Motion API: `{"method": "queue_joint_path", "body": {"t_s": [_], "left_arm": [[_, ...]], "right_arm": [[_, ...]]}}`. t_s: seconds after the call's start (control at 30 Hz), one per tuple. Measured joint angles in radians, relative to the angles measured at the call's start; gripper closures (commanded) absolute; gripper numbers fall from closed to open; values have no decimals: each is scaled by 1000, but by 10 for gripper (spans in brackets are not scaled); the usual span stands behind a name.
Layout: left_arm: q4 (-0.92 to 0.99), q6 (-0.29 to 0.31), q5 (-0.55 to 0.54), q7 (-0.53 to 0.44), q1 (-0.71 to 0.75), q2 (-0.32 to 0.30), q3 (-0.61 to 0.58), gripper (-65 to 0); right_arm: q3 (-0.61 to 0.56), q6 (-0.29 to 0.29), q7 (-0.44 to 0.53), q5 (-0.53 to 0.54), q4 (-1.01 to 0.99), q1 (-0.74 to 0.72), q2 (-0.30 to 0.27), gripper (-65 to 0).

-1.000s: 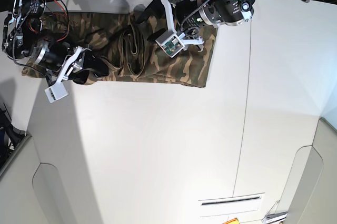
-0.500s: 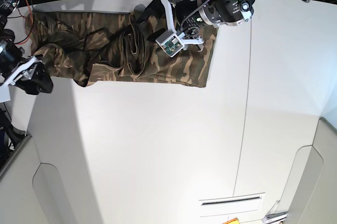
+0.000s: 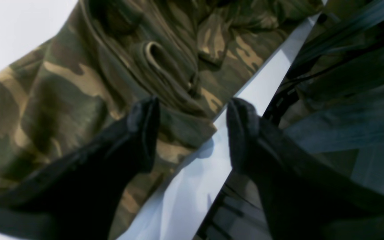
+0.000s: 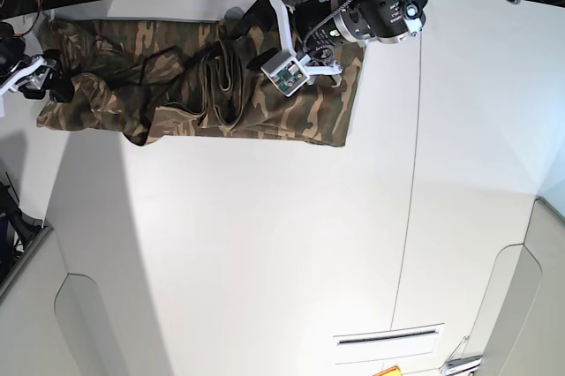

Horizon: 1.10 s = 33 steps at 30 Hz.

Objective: Fold the T-shirt properly
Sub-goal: 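Grasp the other strip end with the right gripper and push it inward, then drag the strip end with the right gripper toward the left gripper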

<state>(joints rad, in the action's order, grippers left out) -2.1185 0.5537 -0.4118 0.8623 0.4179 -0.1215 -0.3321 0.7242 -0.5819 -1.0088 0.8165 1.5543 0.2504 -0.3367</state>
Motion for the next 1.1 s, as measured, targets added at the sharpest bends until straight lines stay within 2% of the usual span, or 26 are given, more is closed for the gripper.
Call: {"method": "queue_joint_path", "body": {"t_s": [0.2,0.47,0.53,0.7,1.0,1.07,1.1], "left_arm": [[0,0,0,0,0,0,0,-344],[0,0,1,-2,0,0,0,-344],[0,0,0,-2,0,0,0,-344],[0,0,0,-3,0,0,0,-344],[0,0,0,-3,0,0,0,-344],[0,0,0,-3,0,0,0,-344],[1,-29,-3,-3,0,0,0,-344]], "right_arm": [[0,-2,8,-2,-73,-14,2,-439],[0,-6,9,59,-83,-20,2,-431],[0,-7,5,74,-83,-21,2,-364],[0,-9,4,85,-83,-20,2,0],[0,-10,2,85,-78,-21,2,0],[0,-10,-18,112,-58,-22,2,0],[0,-14,-30,133,-42,-23,2,0]]}}
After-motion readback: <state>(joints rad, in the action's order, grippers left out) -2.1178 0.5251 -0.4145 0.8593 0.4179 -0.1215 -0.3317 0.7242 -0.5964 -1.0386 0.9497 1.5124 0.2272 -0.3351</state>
